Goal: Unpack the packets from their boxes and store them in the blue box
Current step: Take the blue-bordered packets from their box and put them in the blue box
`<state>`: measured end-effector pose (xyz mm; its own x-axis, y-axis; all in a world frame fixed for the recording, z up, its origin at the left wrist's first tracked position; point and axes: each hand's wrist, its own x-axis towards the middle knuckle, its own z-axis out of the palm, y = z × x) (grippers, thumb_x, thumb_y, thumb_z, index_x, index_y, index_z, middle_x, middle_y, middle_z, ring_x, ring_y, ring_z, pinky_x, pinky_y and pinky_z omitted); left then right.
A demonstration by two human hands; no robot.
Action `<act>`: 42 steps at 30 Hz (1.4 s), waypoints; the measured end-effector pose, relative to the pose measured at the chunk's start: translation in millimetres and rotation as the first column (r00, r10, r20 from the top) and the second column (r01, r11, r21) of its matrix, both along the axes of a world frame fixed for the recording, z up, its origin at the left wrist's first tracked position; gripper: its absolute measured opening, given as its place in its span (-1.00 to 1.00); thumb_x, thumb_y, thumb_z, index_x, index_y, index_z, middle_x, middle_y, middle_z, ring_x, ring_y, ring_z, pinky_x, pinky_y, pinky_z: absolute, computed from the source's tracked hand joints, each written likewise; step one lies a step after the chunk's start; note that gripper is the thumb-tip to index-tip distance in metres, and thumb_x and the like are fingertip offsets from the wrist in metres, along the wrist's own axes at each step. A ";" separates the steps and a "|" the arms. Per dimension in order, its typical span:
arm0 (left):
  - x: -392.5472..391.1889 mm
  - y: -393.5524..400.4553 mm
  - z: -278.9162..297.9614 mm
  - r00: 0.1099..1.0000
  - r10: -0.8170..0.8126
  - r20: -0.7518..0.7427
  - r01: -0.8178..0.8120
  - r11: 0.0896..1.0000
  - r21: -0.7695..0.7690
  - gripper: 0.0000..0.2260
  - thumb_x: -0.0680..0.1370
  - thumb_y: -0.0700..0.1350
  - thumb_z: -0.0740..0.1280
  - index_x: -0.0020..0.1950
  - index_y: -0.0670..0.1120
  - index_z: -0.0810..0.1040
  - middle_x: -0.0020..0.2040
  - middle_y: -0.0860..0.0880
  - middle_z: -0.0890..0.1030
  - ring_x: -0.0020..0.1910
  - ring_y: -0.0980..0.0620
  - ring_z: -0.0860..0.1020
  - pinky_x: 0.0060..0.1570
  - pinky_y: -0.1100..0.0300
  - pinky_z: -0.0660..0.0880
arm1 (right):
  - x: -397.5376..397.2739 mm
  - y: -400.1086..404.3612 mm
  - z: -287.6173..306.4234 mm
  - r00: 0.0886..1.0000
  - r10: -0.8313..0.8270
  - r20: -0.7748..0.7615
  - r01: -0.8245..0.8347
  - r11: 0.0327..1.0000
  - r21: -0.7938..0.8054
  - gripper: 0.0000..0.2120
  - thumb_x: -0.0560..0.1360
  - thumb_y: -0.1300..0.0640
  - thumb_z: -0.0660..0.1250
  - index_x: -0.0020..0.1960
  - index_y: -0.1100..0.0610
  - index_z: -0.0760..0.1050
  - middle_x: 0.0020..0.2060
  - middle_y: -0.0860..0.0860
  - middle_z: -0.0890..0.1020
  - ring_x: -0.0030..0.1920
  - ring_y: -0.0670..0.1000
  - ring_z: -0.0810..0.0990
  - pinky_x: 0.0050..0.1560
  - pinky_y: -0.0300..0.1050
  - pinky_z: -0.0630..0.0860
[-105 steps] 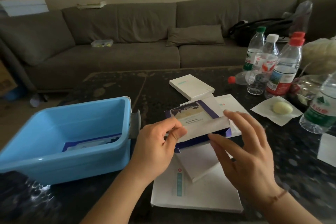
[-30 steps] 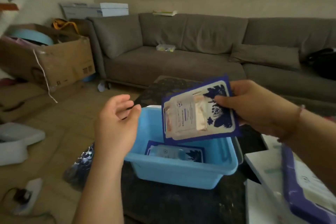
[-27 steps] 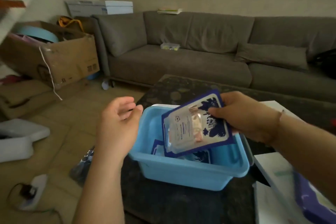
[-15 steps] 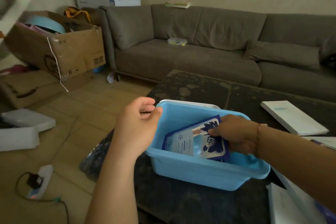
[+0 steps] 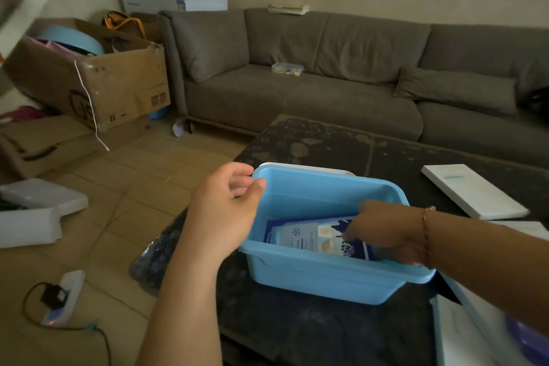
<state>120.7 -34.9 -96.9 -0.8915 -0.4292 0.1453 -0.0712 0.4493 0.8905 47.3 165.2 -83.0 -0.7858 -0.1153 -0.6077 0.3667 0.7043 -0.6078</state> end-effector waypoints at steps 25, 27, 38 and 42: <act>1.0 1.5 0.0 1.000 -0.002 -0.027 -0.001 0.996 -0.086 -0.76 0.59 0.01 0.33 0.26 0.09 0.52 0.00 0.25 0.55 -0.09 0.37 0.48 -0.22 0.44 0.33 | -4.2 -0.5 -6.2 0.950 0.255 0.182 -0.286 0.943 0.170 -0.69 0.55 0.10 0.34 0.29 -0.01 0.50 0.04 0.03 0.70 0.09 0.07 0.65 0.21 0.05 0.57; 1.2 1.6 0.6 1.000 -0.002 -0.029 0.000 0.996 -0.087 -0.76 0.59 0.01 0.33 0.25 0.08 0.52 -0.01 0.25 0.55 -0.09 0.37 0.48 -0.22 0.43 0.34 | -4.1 -0.8 -6.6 0.945 0.271 0.181 -0.303 0.935 0.183 -0.69 0.55 0.09 0.35 0.29 -0.01 0.51 0.04 0.02 0.69 0.09 0.06 0.65 0.21 0.04 0.57; 4.2 27.9 11.4 0.916 0.104 -0.387 -0.167 0.977 -0.132 -0.90 0.54 -0.08 0.39 0.05 0.04 0.61 -0.10 0.20 0.62 -0.10 0.28 0.58 -0.16 0.40 0.49 | 44.6 52.2 61.3 0.775 0.256 -0.578 -0.340 0.939 -0.040 -0.74 0.50 -0.04 0.37 0.18 -0.15 0.58 0.04 -0.20 0.67 0.02 -0.14 0.65 0.09 -0.13 0.57; 18.4 76.5 15.7 0.697 -0.154 -0.700 -0.019 0.972 -0.233 -0.94 0.56 -0.17 0.34 -0.04 -0.08 0.61 -0.16 0.13 0.62 -0.16 0.19 0.60 -0.13 0.37 0.51 | 96.2 141.4 52.9 0.592 -0.165 -0.789 -0.192 0.921 -0.338 -0.70 0.42 -0.19 0.37 0.10 -0.12 0.61 -0.02 -0.07 0.72 -0.01 0.00 0.71 -0.02 0.01 0.66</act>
